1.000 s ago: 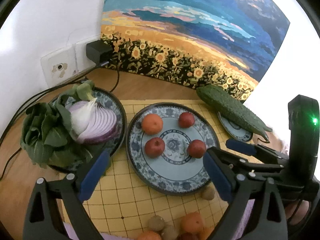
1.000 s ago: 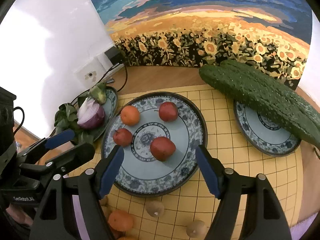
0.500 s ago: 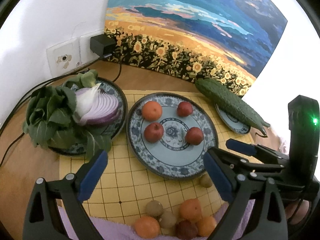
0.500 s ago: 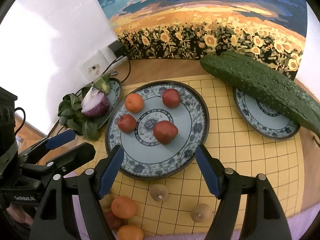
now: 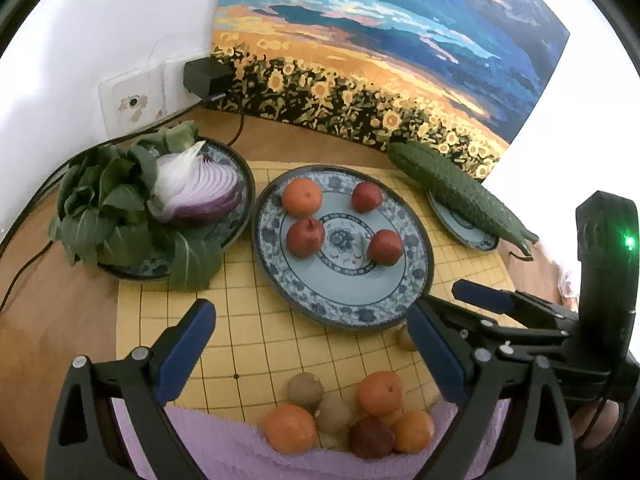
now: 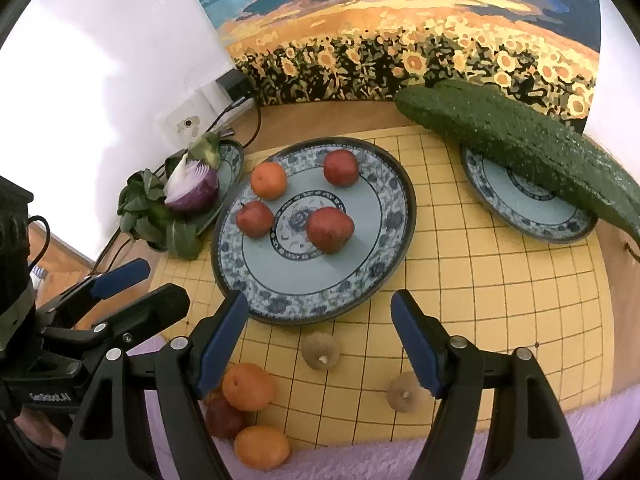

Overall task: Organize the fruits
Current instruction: 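Move both open grippers back toward the remaining fruit on the towel, then grasp an orange with the left gripper while the right gripper grasps another orange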

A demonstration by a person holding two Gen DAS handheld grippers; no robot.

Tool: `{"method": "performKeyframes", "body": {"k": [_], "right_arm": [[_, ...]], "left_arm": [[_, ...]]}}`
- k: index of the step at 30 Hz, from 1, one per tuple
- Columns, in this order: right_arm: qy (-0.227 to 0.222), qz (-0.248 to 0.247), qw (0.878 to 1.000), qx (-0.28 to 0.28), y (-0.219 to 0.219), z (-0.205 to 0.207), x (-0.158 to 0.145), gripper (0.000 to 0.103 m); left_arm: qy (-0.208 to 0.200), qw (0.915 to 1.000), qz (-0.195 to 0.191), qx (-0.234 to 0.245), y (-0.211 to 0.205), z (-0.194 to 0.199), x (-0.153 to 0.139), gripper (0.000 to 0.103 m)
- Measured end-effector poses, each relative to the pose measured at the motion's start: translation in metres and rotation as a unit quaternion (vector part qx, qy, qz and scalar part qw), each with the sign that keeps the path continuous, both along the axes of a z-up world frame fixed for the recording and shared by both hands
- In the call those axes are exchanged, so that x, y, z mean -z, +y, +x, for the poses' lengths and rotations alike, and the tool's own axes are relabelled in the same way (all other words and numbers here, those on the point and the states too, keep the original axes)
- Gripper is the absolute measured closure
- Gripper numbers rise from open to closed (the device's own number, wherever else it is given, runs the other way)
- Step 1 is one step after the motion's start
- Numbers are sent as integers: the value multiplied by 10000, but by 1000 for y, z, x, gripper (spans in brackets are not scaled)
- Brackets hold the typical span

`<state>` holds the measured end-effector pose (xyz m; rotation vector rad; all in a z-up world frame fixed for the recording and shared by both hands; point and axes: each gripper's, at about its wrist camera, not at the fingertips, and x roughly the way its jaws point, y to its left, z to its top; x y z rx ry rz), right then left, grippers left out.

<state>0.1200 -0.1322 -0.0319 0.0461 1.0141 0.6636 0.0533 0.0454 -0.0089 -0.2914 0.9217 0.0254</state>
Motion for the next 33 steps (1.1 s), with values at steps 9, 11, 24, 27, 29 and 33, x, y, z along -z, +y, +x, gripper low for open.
{"method": "performKeyframes", "body": {"k": [9, 11, 24, 27, 29, 33], "right_arm": [[90, -60, 9999, -71, 0, -13, 9, 27], [107, -77, 9999, -87, 0, -16, 11, 27], [216, -182, 9995, -168, 1, -32, 20, 27], [242, -151, 9995, -127, 0, -32, 21, 27], [240, -152, 9995, -128, 0, -34, 21, 27], [232, -172, 9994, -178, 1, -37, 20, 27]], "left_arm": [[81, 9999, -67, -73, -1, -16, 8, 4], [94, 9999, -63, -78, -1, -19, 10, 4], [325, 9990, -217, -199, 6, -41, 29, 4], [356, 9987, -313, -182, 8, -43, 33, 5], [346, 9986, -365, -146, 9, -45, 33, 6], [349, 9983, -450, -115, 10, -47, 32, 8]]}}
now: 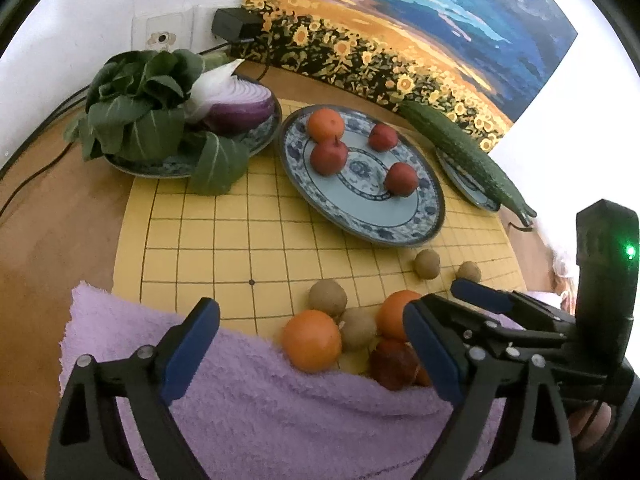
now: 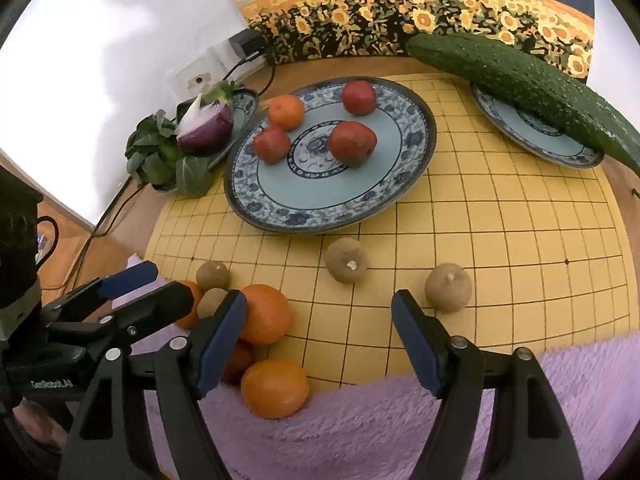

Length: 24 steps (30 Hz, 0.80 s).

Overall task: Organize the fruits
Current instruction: 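Grasp an orange with the left gripper while the right gripper grasps another orange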

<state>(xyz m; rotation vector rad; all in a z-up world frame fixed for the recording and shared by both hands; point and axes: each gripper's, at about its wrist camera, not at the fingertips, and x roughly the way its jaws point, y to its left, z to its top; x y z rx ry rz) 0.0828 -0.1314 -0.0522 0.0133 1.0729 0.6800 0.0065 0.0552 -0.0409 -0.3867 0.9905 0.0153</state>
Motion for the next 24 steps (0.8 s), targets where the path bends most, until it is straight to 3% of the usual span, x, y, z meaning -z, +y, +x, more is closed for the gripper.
{"method": "performKeyframes", "body": {"k": [8, 14, 16, 18, 21, 24], "right_arm": [[-70, -41, 10000, -38, 2, -3, -1, 27], [12, 29, 9994, -346, 12, -6, 1, 27], [81, 81, 9989, -446, 16, -7, 3, 31], [64, 45, 9988, -490, 19, -7, 4, 46], [-18, 114, 9982, -584, 21, -9, 1, 63], [-186, -19, 9975, -675, 27, -12, -2, 67]], "left_arm": [[-4, 9991, -424, -90, 11, -8, 1, 24], [148, 9990, -415, -36, 11, -10, 6, 46], [195, 9991, -384, -15, 10, -11, 8, 57], [184, 9987, -469, 21, 10, -11, 10, 68], [196, 9979, -615, 12, 11, -11, 11, 70], [202, 9981, -584, 18, 10, -11, 11, 70]]}}
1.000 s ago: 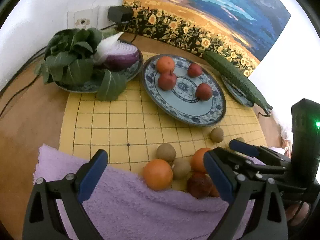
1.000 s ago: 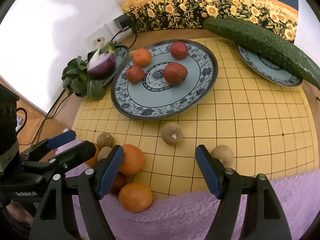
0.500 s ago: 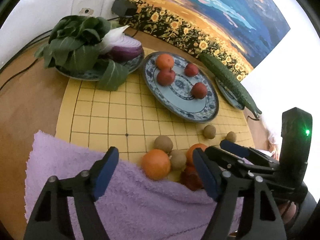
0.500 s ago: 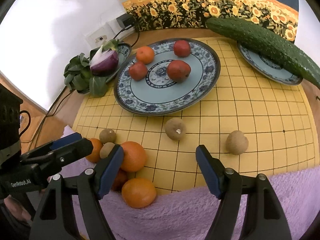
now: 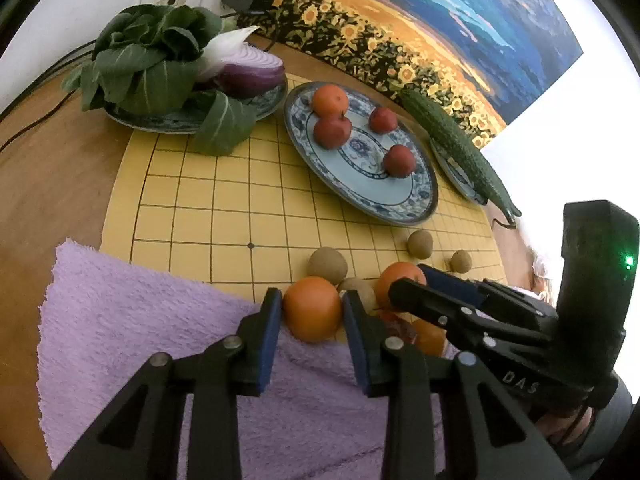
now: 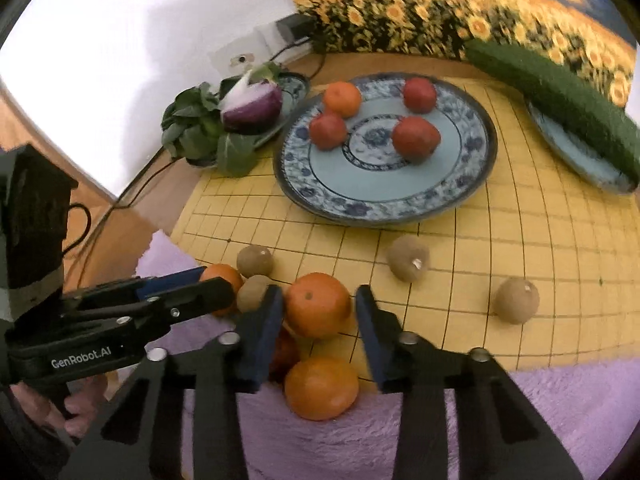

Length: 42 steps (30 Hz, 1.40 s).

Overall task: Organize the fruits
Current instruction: 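Grasp an orange with the left gripper while the right gripper grasps another orange, then carry both oranges in the grippers over the large blue-and-white plate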

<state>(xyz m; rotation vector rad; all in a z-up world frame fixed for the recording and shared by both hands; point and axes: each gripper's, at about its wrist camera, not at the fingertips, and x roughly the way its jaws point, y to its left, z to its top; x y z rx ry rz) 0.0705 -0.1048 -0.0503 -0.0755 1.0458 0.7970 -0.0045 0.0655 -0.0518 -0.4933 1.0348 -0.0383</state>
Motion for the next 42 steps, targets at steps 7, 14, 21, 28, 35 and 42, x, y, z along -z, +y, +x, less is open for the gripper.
{"method": "performKeyframes", "body": {"k": [7, 14, 21, 28, 35, 42], "right_arm": [[22, -13, 10000, -9, 0, 4, -1, 67], [-34, 55, 9999, -111, 0, 3, -7, 67], [-167, 90, 9997, -175, -1, 2, -19, 67], [-122, 123, 9996, -202, -5, 3, -21, 67], [-193, 146, 9996, -145, -9, 6, -26, 67], [-190, 199, 9996, -87, -11, 13, -28, 67]], "left_arm": [[-31, 10000, 23, -21, 0, 0, -3, 71], [-78, 9999, -22, -150, 6, -1, -8, 71], [-216, 9996, 38, -165, 8, 0, -20, 71], [-282, 9994, 107, -193, 5, 3, -24, 71], [-411, 9988, 190, -184, 2, 9, -35, 71], [-501, 9982, 295, -163, 0, 16, -44, 71]]}}
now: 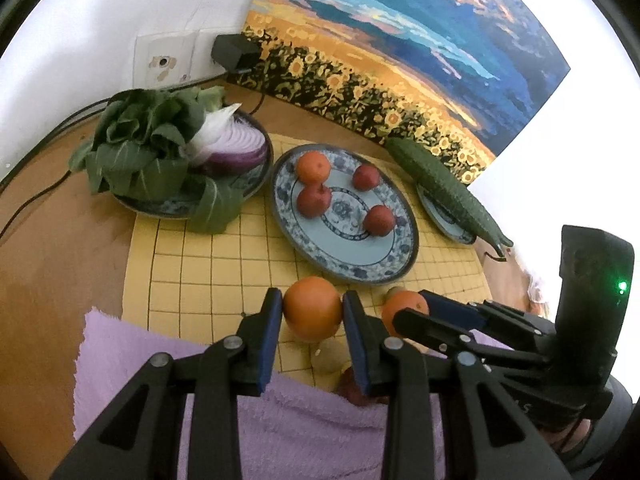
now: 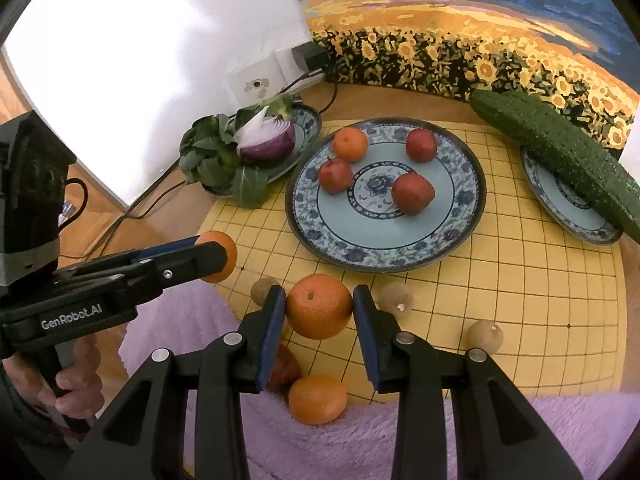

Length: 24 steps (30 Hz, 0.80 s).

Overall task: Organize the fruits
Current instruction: 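Carry both oranges in the grippers over the large blue-and-white plate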

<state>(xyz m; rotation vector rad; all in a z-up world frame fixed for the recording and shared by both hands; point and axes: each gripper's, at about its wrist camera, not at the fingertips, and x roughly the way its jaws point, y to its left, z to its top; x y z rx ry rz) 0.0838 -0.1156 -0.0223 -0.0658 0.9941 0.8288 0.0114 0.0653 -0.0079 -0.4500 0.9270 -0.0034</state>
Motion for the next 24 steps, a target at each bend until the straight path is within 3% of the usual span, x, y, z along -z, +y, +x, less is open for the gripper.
{"method": "performKeyframes", "body": {"k": [24], "right_arm": [[120, 119, 9998, 82, 1, 31, 0, 67]], "left_arm": [[62, 9995, 37, 304, -12, 37, -4, 71]]}}
